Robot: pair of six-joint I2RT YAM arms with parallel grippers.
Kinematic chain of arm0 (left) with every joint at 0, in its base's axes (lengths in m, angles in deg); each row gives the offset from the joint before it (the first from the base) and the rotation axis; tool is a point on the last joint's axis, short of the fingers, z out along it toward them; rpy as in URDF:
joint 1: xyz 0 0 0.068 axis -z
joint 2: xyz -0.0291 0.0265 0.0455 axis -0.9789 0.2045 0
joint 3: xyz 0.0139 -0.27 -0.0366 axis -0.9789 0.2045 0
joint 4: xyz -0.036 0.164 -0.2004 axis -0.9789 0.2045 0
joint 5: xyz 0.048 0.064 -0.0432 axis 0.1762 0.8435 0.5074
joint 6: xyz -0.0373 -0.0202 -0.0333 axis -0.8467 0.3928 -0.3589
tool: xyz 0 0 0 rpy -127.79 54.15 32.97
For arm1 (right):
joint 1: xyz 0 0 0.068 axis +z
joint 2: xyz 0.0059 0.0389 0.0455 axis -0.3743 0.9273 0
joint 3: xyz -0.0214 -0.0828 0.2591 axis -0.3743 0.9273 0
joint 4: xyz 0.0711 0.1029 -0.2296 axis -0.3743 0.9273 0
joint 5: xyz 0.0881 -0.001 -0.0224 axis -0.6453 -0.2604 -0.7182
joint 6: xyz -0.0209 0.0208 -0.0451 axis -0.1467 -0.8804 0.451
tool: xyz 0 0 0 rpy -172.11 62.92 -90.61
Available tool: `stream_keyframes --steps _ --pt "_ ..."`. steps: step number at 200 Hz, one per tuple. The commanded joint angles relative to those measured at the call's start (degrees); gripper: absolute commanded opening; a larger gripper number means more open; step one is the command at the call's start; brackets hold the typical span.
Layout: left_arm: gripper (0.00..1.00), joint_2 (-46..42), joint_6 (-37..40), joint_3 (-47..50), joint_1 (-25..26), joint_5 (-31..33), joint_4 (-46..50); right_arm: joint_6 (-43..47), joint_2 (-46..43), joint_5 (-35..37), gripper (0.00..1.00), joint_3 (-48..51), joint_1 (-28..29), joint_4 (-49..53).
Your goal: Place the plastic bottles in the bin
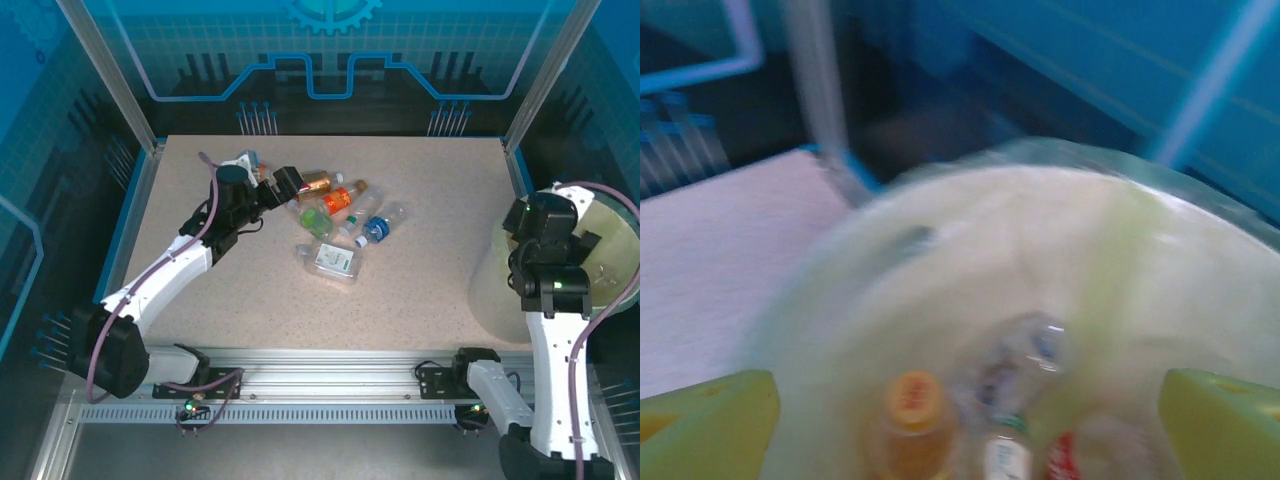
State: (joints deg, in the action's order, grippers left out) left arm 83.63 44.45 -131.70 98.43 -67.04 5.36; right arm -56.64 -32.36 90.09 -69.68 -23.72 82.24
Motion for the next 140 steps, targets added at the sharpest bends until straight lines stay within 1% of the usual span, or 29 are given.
stream_keyframes --steps 1,14,32,66,79,92,106,122,140 --pt "0.99 0.72 -1.81 -0.07 -0.72 1.36 3.53 1.74 0.11 -8.34 1.0 -3.01 6.48 -0.61" --pt "0.99 0.77 -2.53 0.0 -0.94 1.86 4.75 2.89 0.24 -11.48 1.0 -3.01 10.56 -1.88" --pt "0.99 0.85 -3.37 0.36 -1.24 2.47 5.91 5.8 0.15 -19.6 1.0 -1.27 15.3 -5.88" --pt "0.99 1.24 -5.13 0.24 -1.94 3.56 8.66 8.39 1.99 -35.03 1.0 3.47 20.85 -13.28" --pt "0.99 1.62 -6.3 -0.05 -2.12 4.75 10.55 9.44 3.52 -39.39 1.0 5.11 23.12 -15.5" --pt "0.99 2.55 -7.22 -0.55 -2.29 5.59 12.62 11.64 5.42 -41.68 1.0 6.09 25.9 -16.69" --pt "0.99 4.03 -7.41 -1.27 -2.55 4.37 14.6 15.31 7.71 -42.72 1.0 7.01 29.04 -16.81" --pt "0.99 5.61 -6.72 -1.95 -2.65 1.15 15.57 19.78 10.65 -43.57 1.0 8.28 32.15 -16.72" --pt "0.99 7.08 -6.1 -1.67 -2.65 -3.62 13.93 23.48 14.41 -45.16 1.0 10.46 34.96 -18.49"
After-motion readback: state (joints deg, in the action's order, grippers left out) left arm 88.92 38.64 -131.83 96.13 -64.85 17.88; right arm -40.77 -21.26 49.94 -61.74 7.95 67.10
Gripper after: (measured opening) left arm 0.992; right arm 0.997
